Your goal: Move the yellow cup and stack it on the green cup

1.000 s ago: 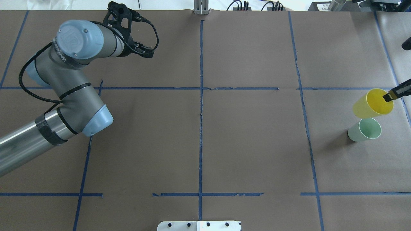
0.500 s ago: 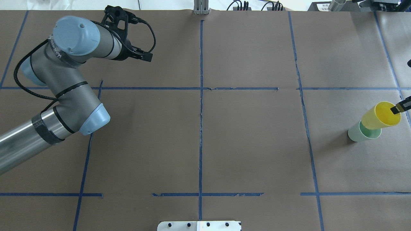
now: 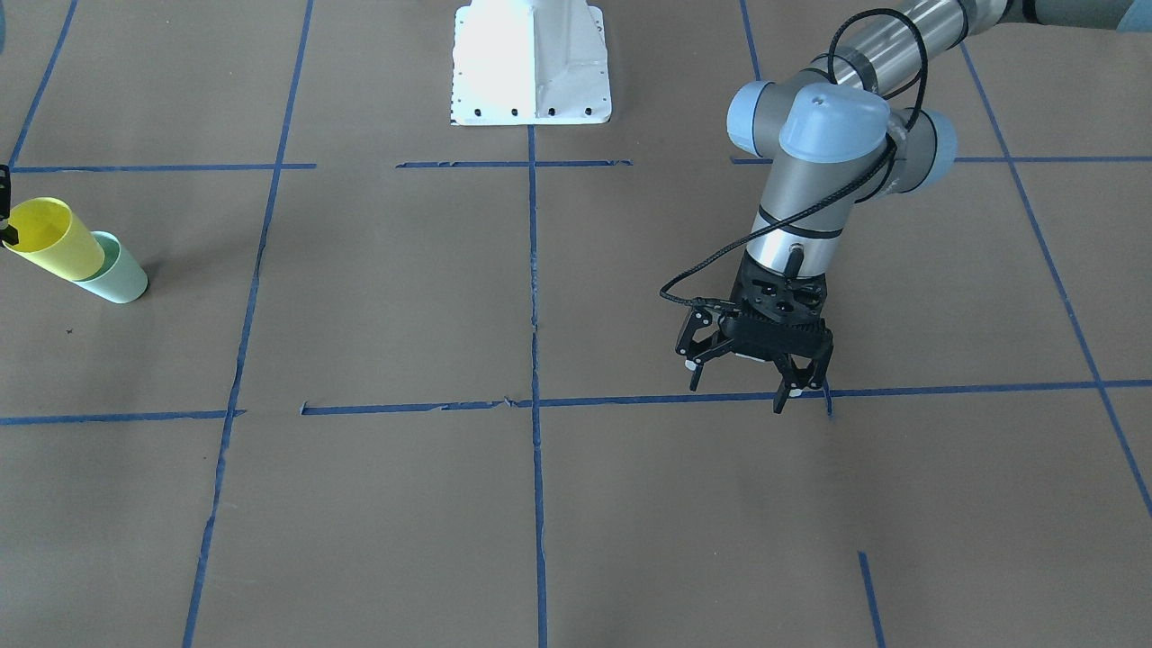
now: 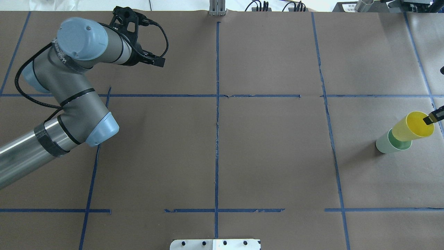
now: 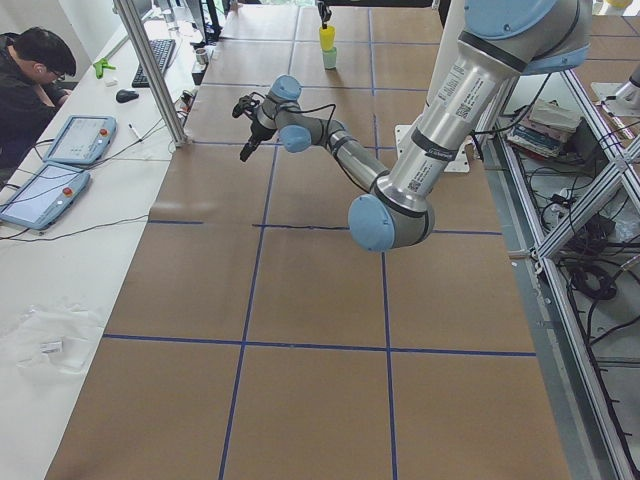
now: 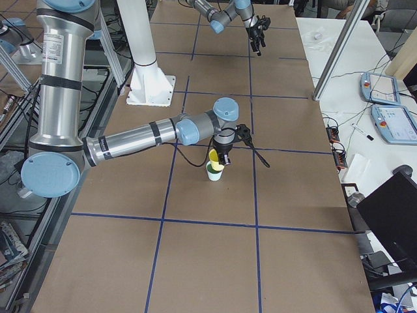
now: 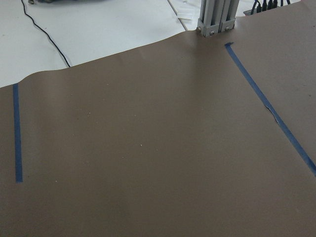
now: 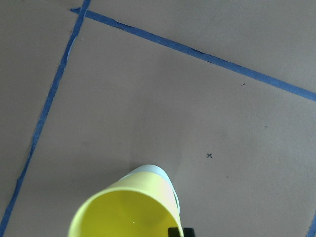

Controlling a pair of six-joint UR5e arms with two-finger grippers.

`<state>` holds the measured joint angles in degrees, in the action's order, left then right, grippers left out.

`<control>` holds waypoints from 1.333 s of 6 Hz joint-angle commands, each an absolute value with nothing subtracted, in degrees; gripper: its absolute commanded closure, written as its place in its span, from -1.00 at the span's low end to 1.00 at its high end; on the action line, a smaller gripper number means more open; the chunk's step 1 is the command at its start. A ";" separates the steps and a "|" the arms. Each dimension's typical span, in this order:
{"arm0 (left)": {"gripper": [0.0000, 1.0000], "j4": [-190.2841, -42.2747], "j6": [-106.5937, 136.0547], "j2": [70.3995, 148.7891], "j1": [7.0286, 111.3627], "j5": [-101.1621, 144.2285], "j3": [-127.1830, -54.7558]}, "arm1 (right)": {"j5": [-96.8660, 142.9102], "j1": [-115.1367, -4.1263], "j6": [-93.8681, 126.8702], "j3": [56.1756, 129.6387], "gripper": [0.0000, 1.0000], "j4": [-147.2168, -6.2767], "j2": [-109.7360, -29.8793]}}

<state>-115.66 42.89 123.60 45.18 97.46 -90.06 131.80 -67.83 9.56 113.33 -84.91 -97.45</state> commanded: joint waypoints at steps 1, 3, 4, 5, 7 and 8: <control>-1.00 -115.66 42.89 123.66 45.18 97.47 -90.09 | 131.92 -67.76 9.75 113.29 1.00 -84.99 -97.38; -1.00 -115.75 42.89 123.84 45.18 97.47 -90.09 | 131.92 -67.76 9.84 113.29 0.96 -85.08 -97.38; -1.00 -115.75 42.89 123.84 45.26 97.47 -90.09 | 132.01 -67.68 10.37 113.29 -0.70 -85.08 -97.38; -1.00 -115.75 42.89 123.84 45.26 97.47 -90.09 | 132.10 -67.68 10.46 113.29 -0.99 -84.99 -97.38; -1.00 -115.66 42.89 123.84 45.26 97.47 -90.09 | 132.19 -67.68 10.46 113.47 -1.00 -84.99 -97.30; -1.00 -115.58 42.72 123.84 45.35 97.56 -90.09 | 132.10 -67.85 9.94 113.64 -1.00 -85.08 -97.29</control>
